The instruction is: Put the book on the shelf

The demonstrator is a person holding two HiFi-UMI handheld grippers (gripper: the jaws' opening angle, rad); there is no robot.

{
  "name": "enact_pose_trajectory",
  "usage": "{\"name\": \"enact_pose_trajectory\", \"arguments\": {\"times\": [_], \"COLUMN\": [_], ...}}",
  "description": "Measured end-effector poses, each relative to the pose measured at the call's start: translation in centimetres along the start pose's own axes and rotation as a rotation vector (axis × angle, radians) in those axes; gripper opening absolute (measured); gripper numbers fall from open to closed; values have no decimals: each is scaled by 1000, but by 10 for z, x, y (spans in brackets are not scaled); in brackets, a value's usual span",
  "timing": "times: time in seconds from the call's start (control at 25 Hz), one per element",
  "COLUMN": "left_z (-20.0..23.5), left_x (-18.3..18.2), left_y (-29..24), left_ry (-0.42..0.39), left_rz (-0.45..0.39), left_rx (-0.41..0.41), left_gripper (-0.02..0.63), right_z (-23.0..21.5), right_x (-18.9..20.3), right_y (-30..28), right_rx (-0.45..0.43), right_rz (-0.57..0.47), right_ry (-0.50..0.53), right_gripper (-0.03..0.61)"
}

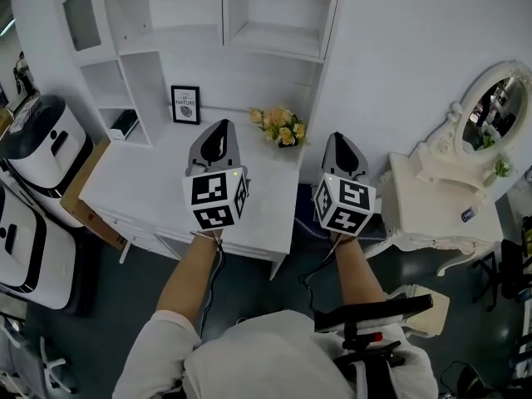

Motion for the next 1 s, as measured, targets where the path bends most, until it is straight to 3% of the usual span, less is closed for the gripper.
{"name": "enact_pose_trajectory", "arguments": {"times": [0.16, 0.48, 1.0], "left_z": [-14, -39, -55], "left_x": [11, 19, 34], "left_y": [-3, -12, -17], "left_ry": [34, -21, -16], "left_rz": [14, 50, 88], "left_rx": [-27, -35, -66], "left_gripper": [8, 8, 8], "right_z": [-19, -50, -62], "right_x": [1, 11, 27], "right_y": [0, -6, -15], "right_rx": [-41, -80, -120], "right_rz": [-6, 2, 64], "right_ry": [8, -28, -22], "right_gripper": [24, 23, 21]}}
Point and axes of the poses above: the fingertips, and each gripper's own axes: y backward along the fingers, z to its left, x out of its underside, the point moved 10 cm from there along y, backward along the fingers, and after that the axes turned 9 degrees about x, right-handed, at the moved point
